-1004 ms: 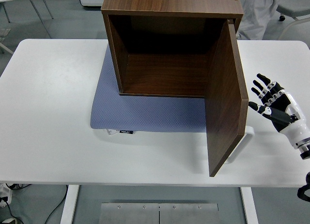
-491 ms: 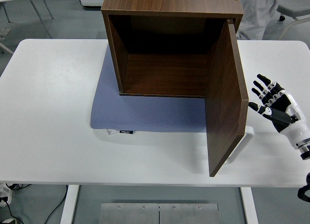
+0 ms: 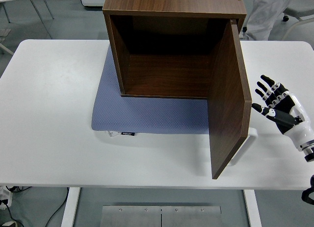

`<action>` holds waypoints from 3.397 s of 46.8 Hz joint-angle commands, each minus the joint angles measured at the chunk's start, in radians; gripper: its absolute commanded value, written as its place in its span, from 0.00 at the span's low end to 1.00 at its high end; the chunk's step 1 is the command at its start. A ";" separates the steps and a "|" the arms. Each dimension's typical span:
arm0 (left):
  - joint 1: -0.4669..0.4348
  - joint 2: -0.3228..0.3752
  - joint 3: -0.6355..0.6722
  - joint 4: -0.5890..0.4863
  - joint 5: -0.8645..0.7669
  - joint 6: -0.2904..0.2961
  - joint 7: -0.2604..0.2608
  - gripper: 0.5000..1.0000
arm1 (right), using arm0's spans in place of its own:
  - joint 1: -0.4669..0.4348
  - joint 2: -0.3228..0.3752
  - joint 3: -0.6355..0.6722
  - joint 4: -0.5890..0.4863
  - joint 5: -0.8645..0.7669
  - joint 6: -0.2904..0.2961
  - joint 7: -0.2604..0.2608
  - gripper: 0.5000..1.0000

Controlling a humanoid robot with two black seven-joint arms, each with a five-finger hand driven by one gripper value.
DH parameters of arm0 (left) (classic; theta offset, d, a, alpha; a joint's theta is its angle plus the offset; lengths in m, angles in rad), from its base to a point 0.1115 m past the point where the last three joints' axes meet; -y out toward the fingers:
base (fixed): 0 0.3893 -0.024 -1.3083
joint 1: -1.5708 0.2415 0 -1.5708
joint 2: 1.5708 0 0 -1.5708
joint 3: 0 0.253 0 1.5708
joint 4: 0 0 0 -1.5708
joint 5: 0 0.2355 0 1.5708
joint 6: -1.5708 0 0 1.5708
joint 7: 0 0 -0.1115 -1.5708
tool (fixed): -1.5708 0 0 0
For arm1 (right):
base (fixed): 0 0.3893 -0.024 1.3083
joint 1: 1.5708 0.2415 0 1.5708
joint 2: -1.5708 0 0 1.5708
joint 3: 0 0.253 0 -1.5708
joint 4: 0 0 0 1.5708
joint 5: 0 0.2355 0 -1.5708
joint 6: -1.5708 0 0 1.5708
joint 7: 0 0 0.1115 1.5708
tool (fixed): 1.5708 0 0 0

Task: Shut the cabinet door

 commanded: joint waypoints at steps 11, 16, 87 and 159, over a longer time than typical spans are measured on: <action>0.000 0.000 0.000 0.000 0.000 0.000 0.000 1.00 | 0.000 0.000 0.005 0.000 0.000 0.000 0.001 1.00; 0.000 0.000 0.000 0.000 0.000 0.000 0.000 1.00 | 0.000 0.000 0.005 0.000 0.000 0.000 0.008 1.00; 0.000 0.000 0.000 0.000 0.000 0.000 0.000 1.00 | -0.018 -0.029 0.016 0.003 0.002 -0.009 0.014 1.00; 0.000 0.000 0.000 0.000 0.000 0.000 0.000 1.00 | -0.144 -0.238 0.022 0.232 0.000 0.028 0.062 1.00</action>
